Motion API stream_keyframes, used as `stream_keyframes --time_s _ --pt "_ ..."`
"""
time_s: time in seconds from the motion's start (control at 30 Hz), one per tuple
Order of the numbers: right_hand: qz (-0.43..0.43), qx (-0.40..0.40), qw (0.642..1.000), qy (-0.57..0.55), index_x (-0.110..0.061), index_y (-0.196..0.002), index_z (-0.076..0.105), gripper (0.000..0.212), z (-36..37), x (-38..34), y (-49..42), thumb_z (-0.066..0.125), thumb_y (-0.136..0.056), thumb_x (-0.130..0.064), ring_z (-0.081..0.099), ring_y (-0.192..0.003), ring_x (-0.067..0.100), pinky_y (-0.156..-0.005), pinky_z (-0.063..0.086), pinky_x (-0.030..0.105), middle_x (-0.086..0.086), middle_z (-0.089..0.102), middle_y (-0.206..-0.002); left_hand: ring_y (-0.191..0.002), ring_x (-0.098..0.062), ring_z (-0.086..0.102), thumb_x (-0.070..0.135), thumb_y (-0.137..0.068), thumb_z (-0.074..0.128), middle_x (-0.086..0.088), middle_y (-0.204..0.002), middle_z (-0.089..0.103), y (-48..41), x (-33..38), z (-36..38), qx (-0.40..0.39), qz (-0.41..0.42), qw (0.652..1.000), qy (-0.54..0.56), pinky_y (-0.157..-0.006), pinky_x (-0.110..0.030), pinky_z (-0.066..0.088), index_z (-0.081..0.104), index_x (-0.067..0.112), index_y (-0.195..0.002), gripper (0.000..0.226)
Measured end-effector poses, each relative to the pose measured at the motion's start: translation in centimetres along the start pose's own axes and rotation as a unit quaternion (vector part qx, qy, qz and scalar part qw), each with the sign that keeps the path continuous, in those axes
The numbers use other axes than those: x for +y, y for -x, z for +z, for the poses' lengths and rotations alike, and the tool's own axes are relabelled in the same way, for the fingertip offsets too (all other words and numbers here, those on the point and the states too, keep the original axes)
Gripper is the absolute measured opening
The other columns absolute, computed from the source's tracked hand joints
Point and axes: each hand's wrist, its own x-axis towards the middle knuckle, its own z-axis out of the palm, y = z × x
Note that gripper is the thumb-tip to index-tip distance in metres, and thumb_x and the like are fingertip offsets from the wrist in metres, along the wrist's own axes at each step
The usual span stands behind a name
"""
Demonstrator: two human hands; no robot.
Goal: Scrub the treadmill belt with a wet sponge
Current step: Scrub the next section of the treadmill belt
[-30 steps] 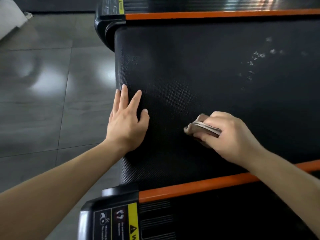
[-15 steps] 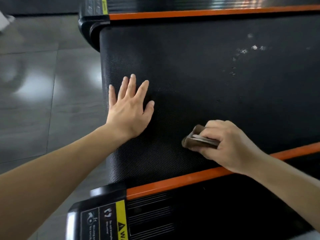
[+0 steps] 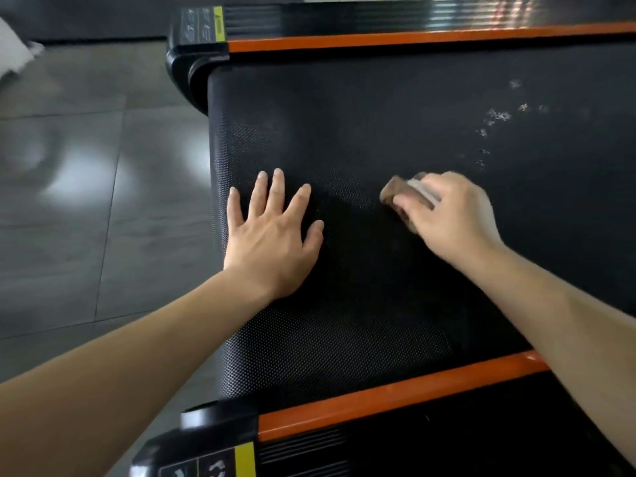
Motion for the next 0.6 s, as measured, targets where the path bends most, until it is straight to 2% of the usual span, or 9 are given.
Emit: stream_keyframes --time_s 0.07,0.17,0.23,0.3,0.37,0.43,0.53,0.6 --pt "0.034 0.012 0.999 0.002 -0.019 -0.081 0.063 0.034 1.1 -0.7 -0.5 0.067 -0.09 -0.051 0.059 -0.077 0.023 -0.064 0.046 0.035 0.0 0.058 -0.084 -0.158 -0.024 -0.006 0.059 -0.101 0.027 -0.006 -0.172 0.003 -0.5 -0.1 -0.4 -0.001 0.001 1.0 -0.017 -0.124 -0.055 -0.004 0.019 0.034 -0.161 0.065" --pt "-0.075 -0.039 0.996 -0.037 -0.02 -0.08 0.064 0.031 0.9 -2.3 2.7 0.071 -0.088 -0.049 0.055 -0.071 0.017 -0.063 0.046 0.036 -0.005 0.055 -0.078 -0.158 -0.024 -0.004 0.062 -0.1 0.028 -0.004 -0.172 0.005 -2.6 -0.7 -1.0 -0.003 0.019 1.0 -0.025 -0.123 -0.06 -0.004 0.021 0.035 -0.159 0.065" --pt "-0.128 -0.059 0.99 -0.03 -0.017 -0.082 0.069 0.036 0.4 -1.9 3.0 0.066 -0.088 -0.052 0.053 -0.068 0.018 -0.062 0.045 0.037 -0.004 0.052 -0.074 -0.158 -0.025 -0.009 0.065 -0.098 0.026 -0.004 -0.173 0.002 -3.6 -1.0 -0.9 -0.008 0.033 0.999 -0.022 -0.122 -0.064 -0.009 0.018 0.036 -0.159 0.068" --pt "-0.094 -0.024 0.995 0.008 -0.015 -0.082 0.068 0.043 0.8 -1.0 0.0 0.061 -0.089 -0.056 0.054 -0.071 0.021 -0.063 0.04 0.034 -0.002 0.052 -0.076 -0.158 -0.026 -0.012 0.067 -0.097 0.024 -0.004 -0.173 -0.002 -3.9 -1.1 -0.5 -0.007 0.028 0.999 -0.029 -0.121 -0.065 -0.01 0.012 0.035 -0.161 0.073" --pt "0.008 0.02 0.999 0.036 -0.017 -0.088 0.066 0.035 1.3 -0.3 -3.7 0.064 -0.091 -0.052 0.058 -0.08 0.026 -0.067 0.037 0.032 0.001 0.056 -0.085 -0.157 -0.027 -0.016 0.069 -0.097 0.024 -0.008 -0.172 -0.008 -3.9 -1.0 -0.3 -0.006 0.016 0.999 -0.03 -0.122 -0.064 -0.01 0.006 0.033 -0.162 0.077" --pt "0.039 0.026 0.999 0.025 -0.02 -0.091 0.065 0.03 2.3 -0.9 -4.6 0.066 -0.091 -0.05 0.059 -0.081 0.024 -0.067 0.037 0.031 0.001 0.058 -0.087 -0.156 -0.03 -0.018 0.07 -0.097 0.025 -0.011 -0.171 -0.011 -3.9 -0.9 -0.4 -0.003 0.007 1.0 -0.028 -0.122 -0.063 -0.01 0.006 0.031 -0.163 0.079" --pt "-0.092 -0.035 0.995 -0.015 -0.02 -0.085 0.065 0.029 2.3 -3.2 -1.3 0.07 -0.09 -0.048 0.052 -0.071 0.019 -0.063 0.038 0.033 -0.002 0.051 -0.078 -0.157 -0.033 -0.015 0.07 -0.097 0.023 -0.014 -0.171 -0.007 -3.8 -0.9 -0.2 -0.005 0.01 0.999 -0.041 -0.122 -0.064 -0.007 0.008 0.029 -0.163 0.079" --pt "-0.134 -0.062 0.989 0.0 -0.017 -0.091 0.071 0.027 1.8 -2.7 -1.7 0.073 -0.089 -0.044 0.056 -0.072 0.025 -0.066 0.042 0.036 0.0 0.052 -0.077 -0.157 -0.034 -0.014 0.07 -0.097 0.021 -0.014 -0.171 -0.006 -3.9 -0.9 -0.1 -0.003 0.015 0.999 -0.046 -0.122 -0.064 -0.006 0.008 0.028 -0.163 0.079"
